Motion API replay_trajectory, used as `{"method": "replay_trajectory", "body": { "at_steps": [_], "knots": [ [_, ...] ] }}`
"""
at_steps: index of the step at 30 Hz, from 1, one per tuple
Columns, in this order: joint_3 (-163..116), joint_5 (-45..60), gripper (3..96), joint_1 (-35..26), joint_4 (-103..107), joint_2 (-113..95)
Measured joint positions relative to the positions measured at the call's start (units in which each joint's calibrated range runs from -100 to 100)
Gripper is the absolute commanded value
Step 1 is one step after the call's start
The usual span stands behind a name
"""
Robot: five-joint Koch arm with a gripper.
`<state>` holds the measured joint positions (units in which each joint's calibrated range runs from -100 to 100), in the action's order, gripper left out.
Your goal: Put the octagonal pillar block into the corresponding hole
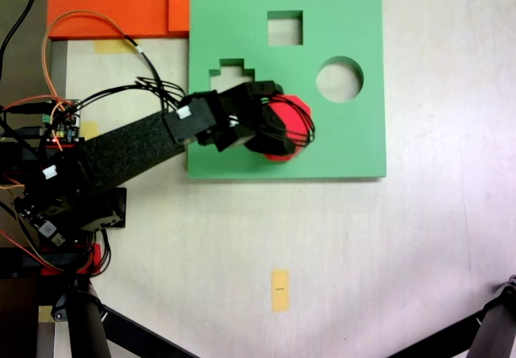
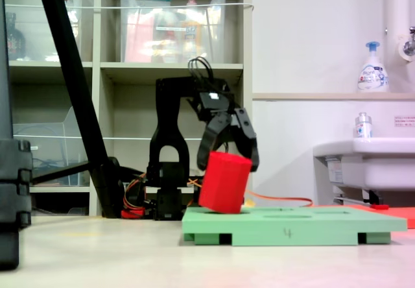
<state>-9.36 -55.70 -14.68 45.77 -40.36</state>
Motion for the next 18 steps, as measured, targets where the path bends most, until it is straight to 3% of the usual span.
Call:
{"method": "replay_trajectory", "body": {
  "at_steps": [10,18],
  "knots": [
    [-5.10,2.30,39.9,-0.68,-4.70,-0.27],
    [-15.78,4.25,40.3,-0.68,-20.85,-4.38]
  ]
}}
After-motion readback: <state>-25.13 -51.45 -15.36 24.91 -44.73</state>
